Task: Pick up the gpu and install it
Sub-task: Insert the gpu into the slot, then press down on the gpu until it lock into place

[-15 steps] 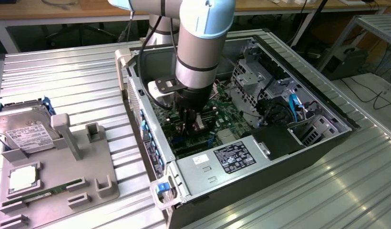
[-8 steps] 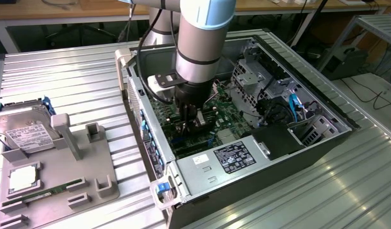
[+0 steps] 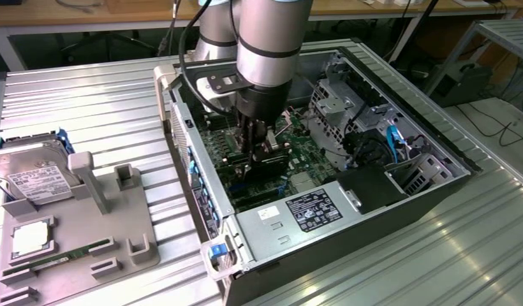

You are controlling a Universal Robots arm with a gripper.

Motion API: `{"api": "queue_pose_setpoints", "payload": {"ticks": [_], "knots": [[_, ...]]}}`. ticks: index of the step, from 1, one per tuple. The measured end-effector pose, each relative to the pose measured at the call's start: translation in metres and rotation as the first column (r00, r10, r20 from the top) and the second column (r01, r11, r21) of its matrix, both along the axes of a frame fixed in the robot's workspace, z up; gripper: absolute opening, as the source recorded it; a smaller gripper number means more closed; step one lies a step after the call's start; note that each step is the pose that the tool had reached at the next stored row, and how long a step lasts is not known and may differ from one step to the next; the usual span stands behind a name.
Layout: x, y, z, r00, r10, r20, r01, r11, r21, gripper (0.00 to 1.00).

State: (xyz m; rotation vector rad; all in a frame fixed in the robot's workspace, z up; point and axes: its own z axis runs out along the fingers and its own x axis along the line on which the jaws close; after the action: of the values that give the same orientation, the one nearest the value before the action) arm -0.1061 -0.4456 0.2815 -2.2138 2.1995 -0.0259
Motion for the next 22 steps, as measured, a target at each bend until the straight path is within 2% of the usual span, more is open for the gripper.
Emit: {"api": "queue_pose_setpoints", "payload": {"ticks": [3,4,5,7,8,9,22], "knots": [[0.0000,0.0000,0.0000,1.0000,0.000,0.0006,0.000,1.0000,-0.0001,0.36],[0.0000,0.0000,0.0000,1.0000,0.000,0.0006,0.000,1.0000,-0.0001,0.29],[0.0000,0.0000,0.0001,1.0000,0.000,0.0006,0.000,1.0000,-0.0002,0.29],[0.0000,0.0000,0.0001,1.0000,0.000,0.0005,0.000,1.0000,-0.0003,0.17],[0.0000,0.0000,0.0001,1.0000,0.000,0.0006,0.000,1.0000,-0.0002,0.17],[0.0000,0.0000,0.0001,1.0000,0.000,0.0005,0.000,1.0000,-0.0002,0.11],[0.0000,0.0000,0.0001,1.0000,0.000,0.0005,0.000,1.0000,-0.0002,0.11]]}}
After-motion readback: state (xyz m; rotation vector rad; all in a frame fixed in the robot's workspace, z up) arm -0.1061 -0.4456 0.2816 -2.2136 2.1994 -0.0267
